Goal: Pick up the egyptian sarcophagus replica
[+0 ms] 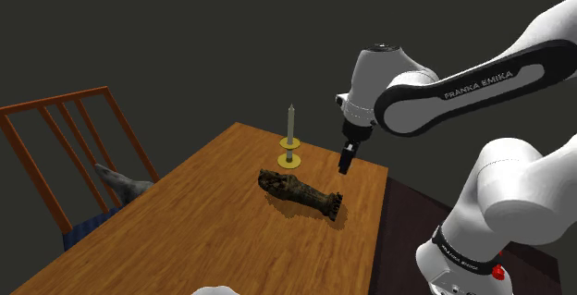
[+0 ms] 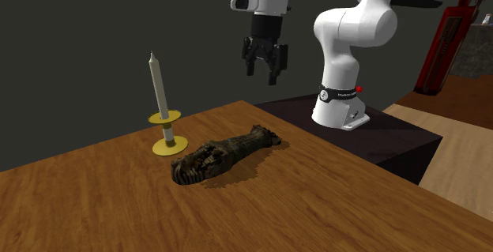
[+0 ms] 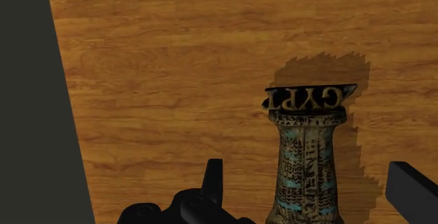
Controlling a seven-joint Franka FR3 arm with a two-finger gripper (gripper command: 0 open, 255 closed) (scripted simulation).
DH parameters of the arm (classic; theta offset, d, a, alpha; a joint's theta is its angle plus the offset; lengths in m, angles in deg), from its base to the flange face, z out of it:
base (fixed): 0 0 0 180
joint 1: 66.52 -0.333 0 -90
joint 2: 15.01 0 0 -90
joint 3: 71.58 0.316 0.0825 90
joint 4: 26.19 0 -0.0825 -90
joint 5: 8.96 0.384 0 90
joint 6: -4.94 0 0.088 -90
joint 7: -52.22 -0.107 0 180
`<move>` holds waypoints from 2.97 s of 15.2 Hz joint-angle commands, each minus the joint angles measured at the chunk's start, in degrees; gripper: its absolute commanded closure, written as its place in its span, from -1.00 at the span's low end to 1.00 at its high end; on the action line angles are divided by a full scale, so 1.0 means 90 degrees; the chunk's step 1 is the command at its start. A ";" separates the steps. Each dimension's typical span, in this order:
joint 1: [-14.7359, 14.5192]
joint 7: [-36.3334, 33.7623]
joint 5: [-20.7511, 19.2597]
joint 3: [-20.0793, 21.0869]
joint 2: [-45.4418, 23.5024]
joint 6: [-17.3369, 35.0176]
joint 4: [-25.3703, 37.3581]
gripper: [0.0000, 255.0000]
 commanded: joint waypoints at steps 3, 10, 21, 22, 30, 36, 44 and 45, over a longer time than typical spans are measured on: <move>-0.0106 -0.0170 -0.0011 0.0142 -0.1045 0.1657 -0.0301 -1.00; 0.0339 -0.1117 -0.0919 0.0805 -0.3506 0.4430 -0.0134 -1.00; 0.0689 -0.3950 -0.4562 0.0341 -0.4759 0.5216 0.0331 1.00; 0.0693 -0.3941 -0.4555 0.0343 -0.4754 0.5216 0.0326 1.00; 0.0682 -0.3970 -0.4582 0.0332 -0.4756 0.5218 0.0325 1.00; 0.0884 -0.1471 -0.1372 0.1251 -0.3820 0.4709 -0.0082 1.00; 0.0162 -0.0537 -0.0139 0.0843 -0.2751 0.3700 -0.0132 1.00; 0.0119 -0.0491 -0.0080 0.0815 -0.2627 0.3569 -0.0124 1.00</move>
